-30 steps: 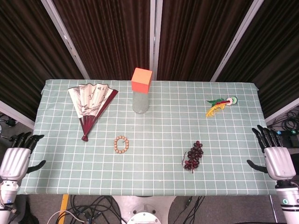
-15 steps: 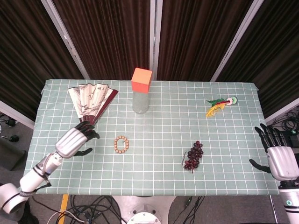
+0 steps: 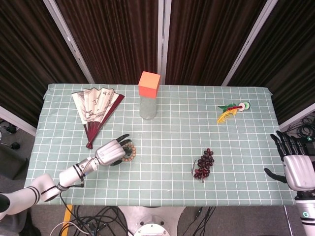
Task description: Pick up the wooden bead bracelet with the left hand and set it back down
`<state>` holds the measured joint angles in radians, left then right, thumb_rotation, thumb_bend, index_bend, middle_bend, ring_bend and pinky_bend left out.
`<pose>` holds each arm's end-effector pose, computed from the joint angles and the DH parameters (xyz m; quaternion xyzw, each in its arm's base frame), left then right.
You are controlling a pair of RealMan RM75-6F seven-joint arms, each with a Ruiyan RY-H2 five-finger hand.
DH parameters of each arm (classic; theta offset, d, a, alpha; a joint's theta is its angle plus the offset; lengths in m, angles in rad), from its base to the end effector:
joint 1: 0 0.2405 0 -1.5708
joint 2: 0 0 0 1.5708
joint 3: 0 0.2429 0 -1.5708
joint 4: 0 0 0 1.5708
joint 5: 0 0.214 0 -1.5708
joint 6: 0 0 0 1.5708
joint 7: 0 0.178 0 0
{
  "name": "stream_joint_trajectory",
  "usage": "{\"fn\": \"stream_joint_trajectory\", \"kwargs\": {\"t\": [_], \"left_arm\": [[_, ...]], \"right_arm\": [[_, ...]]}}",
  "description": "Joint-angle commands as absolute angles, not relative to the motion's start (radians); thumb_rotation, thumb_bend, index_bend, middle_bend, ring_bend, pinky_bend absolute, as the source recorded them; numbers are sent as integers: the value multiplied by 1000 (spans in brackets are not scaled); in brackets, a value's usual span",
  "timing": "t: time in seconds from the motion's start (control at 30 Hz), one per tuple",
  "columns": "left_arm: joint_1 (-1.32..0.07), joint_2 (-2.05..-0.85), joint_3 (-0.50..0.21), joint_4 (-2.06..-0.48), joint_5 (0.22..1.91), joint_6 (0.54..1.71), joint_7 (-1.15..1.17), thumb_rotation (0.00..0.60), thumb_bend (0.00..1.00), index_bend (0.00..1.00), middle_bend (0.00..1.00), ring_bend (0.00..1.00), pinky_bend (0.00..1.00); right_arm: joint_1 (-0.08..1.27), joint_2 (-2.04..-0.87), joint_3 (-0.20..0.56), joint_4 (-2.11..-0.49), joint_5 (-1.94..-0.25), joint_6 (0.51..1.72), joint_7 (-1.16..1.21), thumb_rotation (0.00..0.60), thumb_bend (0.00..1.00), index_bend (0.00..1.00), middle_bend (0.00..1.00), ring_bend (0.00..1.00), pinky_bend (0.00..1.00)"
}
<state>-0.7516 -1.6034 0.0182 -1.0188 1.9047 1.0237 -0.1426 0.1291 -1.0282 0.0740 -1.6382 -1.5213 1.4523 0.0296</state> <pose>-0.1624 0.3412 -0.0609 -0.8814 -0.1603 -0.3516 0.2717 -0.2887 -0.2325 0.1727 0.6161 -0.3609 0.3949 0.5782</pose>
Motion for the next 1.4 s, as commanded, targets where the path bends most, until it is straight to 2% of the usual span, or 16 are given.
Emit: {"fn": "stream_joint_trajectory", "kwargs": {"t": [0.03, 0.6, 0.8, 1.07, 1.2, 1.4], "left_arm": [[-754, -1636, 32, -994, 1879, 1017, -107, 600, 300, 425, 475, 132, 70], [-765, -1695, 75, -918, 1829, 1048, -83, 600, 301, 450, 497, 133, 63], [-763, -1719, 84, -885, 1821, 1076, -93, 600, 300, 517, 565, 195, 68], [-761, -1738, 97, -849, 1806, 1092, -107, 600, 319, 530, 578, 218, 74], [-748, -1737, 78, -867, 1767, 1121, -205, 600, 380, 556, 613, 258, 91], [-710, -1716, 10, -950, 1657, 1181, -544, 600, 408, 578, 641, 293, 103]], "right_arm": [[131, -1031, 75, -1635, -1519, 1448, 32, 600, 37, 0, 2, 0, 0], [128, -1037, 75, -1622, -1513, 1448, 49, 600, 37, 0, 0, 0, 0], [128, -1038, 75, -1618, -1511, 1447, 55, 600, 36, 0, 0, 0, 0], [127, -1039, 75, -1615, -1512, 1448, 62, 600, 36, 0, 0, 0, 0], [126, -1039, 75, -1616, -1515, 1452, 64, 600, 35, 0, 0, 0, 0], [122, -1036, 76, -1617, -1521, 1464, 74, 600, 35, 0, 0, 0, 0]]}}
